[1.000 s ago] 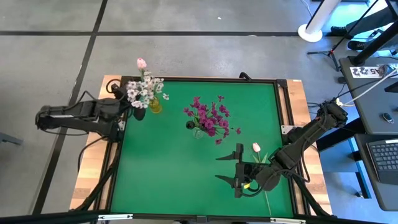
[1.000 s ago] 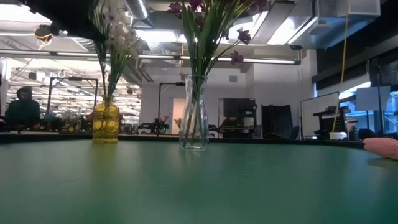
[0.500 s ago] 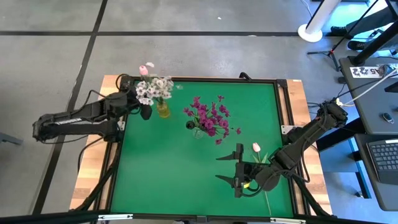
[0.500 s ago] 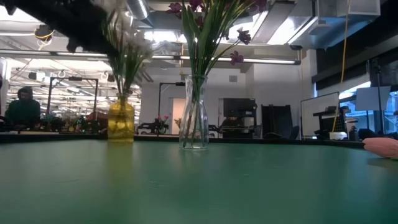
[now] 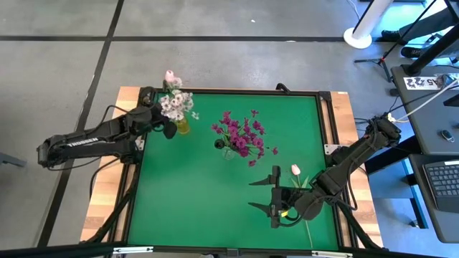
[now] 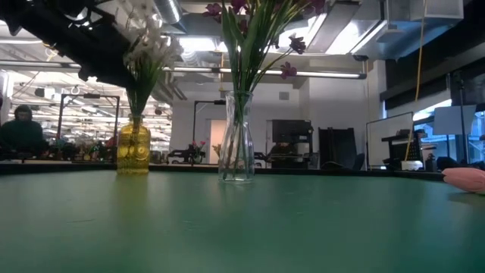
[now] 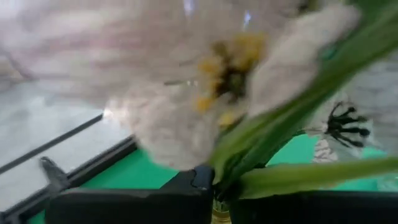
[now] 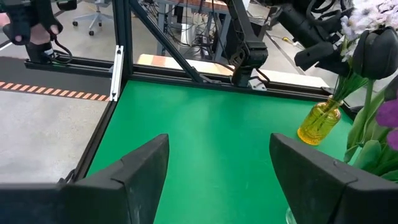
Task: Sort flowers into vase by color
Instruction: Put the white flowers into the yellow vase
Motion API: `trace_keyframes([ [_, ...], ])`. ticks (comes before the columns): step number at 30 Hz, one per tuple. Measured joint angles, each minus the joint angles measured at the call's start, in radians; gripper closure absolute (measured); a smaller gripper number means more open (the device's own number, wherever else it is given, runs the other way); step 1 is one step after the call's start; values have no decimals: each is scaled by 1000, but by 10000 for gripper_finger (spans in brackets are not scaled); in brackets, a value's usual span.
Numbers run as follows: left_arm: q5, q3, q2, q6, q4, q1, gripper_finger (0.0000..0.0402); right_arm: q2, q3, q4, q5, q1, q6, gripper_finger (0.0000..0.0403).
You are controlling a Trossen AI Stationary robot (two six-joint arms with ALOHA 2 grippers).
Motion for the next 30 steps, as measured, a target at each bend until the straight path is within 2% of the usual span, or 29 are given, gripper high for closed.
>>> trace_keyframes([
  [11,-15,76,-3,6,-86,0,265,0,0,1,0,0,6,127],
  [20,-19,185,-3,-89,-284,0,177,0,0,-2,0,0,6,127],
  [26,-5,262,-3,-144,-393,-1,156,0,0,-3,0,0,6,127],
  [30,72,310,-2,-208,-455,-2,155,0,0,-4,-1,0,6,127],
])
